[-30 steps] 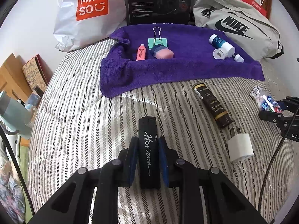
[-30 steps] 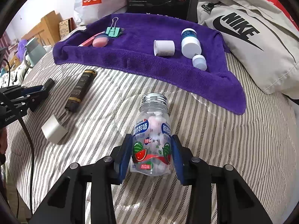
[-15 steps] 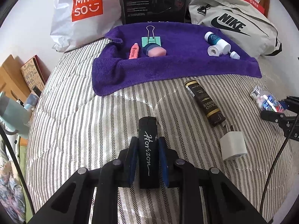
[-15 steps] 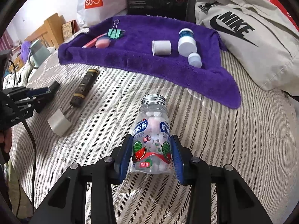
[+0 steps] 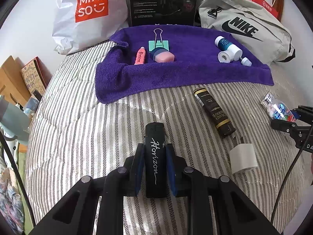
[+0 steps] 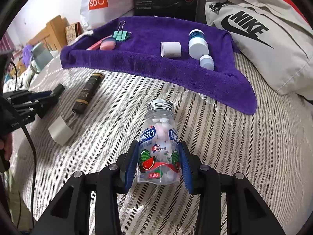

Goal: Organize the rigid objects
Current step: 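Lift and carry the Horizon case and watermelon bottle toward the purple towel, then lower the Horizon case and watermelon bottle onto the towel and open both tools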

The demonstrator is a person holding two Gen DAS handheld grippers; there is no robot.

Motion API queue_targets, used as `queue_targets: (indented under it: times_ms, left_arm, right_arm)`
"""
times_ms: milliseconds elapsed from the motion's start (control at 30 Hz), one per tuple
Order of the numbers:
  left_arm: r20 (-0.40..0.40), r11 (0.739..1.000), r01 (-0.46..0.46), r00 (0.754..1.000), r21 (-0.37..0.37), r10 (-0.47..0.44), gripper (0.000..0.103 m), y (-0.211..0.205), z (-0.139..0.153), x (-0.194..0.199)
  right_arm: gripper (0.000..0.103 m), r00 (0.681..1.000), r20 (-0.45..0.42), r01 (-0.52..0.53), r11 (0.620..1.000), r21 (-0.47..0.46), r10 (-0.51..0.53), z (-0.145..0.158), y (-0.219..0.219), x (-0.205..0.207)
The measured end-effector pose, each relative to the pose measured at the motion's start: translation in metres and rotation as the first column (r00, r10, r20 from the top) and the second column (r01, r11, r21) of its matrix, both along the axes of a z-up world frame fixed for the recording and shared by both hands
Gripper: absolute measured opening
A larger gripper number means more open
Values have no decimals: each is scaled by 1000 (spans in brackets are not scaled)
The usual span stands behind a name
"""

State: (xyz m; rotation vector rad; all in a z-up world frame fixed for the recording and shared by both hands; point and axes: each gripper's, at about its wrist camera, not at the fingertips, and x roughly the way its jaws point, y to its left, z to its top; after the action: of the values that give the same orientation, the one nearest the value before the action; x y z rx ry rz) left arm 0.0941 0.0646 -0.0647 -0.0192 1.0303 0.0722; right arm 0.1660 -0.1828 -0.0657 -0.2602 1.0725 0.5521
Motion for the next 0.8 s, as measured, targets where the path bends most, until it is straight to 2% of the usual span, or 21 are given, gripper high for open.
queue_targets:
  times_ms: [100, 400, 600, 800]
  left_arm:
    - [13, 1000, 1, 1000, -27, -1, 21, 1, 6, -3]
    - [55, 999, 3, 998, -40, -1, 21, 1, 33, 6]
    - [73, 1000, 17, 997, -26, -15, 21, -2, 51, 30]
    - [78, 999, 40, 996, -23, -39, 21, -2, 59, 70]
  right_arm:
    - [41, 1000, -4, -1, 999, 33, 1, 8, -5, -2]
    - [41, 1000, 15, -25, 998, 53, 25, 28, 0, 6]
    - [41, 999, 7, -35, 996, 82, 34, 35, 5, 21]
    - [41, 999, 32, -44, 994, 103, 41, 51, 16, 49]
